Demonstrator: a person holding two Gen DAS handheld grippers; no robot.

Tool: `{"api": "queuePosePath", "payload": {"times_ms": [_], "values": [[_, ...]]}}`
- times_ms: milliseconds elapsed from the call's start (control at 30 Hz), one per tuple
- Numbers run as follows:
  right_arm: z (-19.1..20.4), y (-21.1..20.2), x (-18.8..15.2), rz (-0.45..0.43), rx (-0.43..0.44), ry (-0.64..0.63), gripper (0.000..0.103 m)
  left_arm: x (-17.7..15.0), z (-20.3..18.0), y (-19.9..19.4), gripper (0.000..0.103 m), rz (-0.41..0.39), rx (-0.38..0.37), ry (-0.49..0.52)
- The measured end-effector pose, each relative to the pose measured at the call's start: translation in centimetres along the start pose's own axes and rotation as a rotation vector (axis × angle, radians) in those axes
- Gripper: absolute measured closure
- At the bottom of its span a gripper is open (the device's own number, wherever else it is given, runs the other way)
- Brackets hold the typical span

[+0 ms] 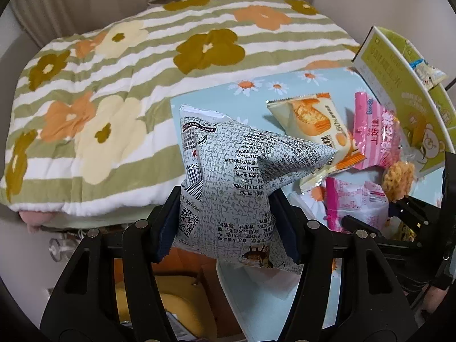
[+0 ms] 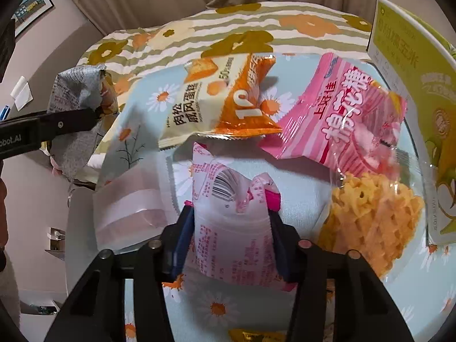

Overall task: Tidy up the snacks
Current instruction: 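Grasp the grey newsprint bag with left tool while right tool grasps the pink-white packet, then lift both held packets toward the cardboard box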

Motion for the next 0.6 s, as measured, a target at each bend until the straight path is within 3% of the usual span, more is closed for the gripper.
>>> {"api": "queuePosePath", "payload": {"times_ms": [367,600], "values": [[0.7,-4.2,0.4,-0.086,0.036,-0.037,0.063,-0.2,-0.4,-4.2,0.045,-0.056,0.0,-0.032],[1.5,-10.0,2.4,-0.177,0.08,-0.084,0.063,1.0,-1.6,-8.2,0.045,-0.106,-0.004,-0.055]]}}
Point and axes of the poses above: each gripper's, at about its wrist camera, not at the fingertips, and y roughly the way its jaws point, z to its left, x to its top, the point moved 5 cm from there along y, roughly the way its jaws point, and after that the axes turned 14 degrees about x, right-handed, at the moved point
